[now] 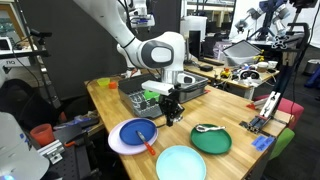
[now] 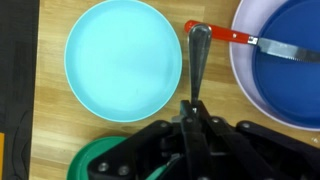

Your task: Move the silver spoon from the green pate to the blue plate

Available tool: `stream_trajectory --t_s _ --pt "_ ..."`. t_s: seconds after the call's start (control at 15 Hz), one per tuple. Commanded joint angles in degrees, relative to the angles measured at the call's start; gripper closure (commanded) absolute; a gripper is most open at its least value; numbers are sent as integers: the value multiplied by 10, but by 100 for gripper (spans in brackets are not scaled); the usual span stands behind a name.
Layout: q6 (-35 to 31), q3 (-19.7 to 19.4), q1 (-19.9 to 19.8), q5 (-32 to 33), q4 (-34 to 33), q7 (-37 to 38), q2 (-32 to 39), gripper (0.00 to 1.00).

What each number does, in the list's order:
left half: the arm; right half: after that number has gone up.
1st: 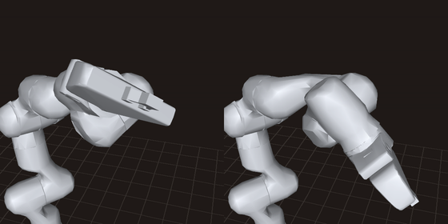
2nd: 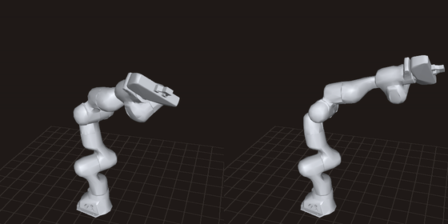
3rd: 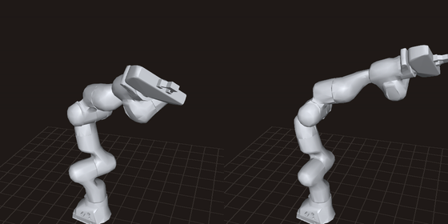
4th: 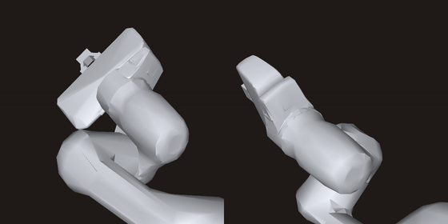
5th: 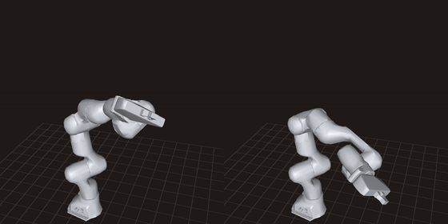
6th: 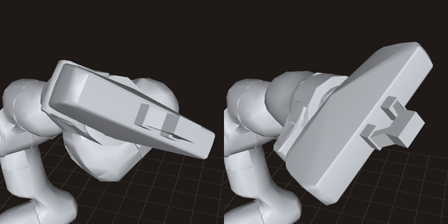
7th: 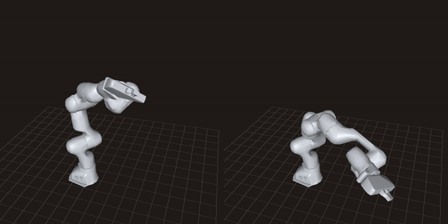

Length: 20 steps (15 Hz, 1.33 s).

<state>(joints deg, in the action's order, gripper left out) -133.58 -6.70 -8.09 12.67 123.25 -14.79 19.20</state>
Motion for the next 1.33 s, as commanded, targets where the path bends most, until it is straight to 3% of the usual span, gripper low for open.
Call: stream_trajectory --t_s 0.0,0.2,0.33,0.73,1.27 --pt "-29 9 2 43 63 -69 -45 99" --pt "-44 18 -3 37 85 -125 -66 99" --pt "-21 15 5 32 64 -96 -49 94" --pt "-18 17 6 36 67 -103 -47 99" --pt "-26 36 38 152 144 -178 -70 99"
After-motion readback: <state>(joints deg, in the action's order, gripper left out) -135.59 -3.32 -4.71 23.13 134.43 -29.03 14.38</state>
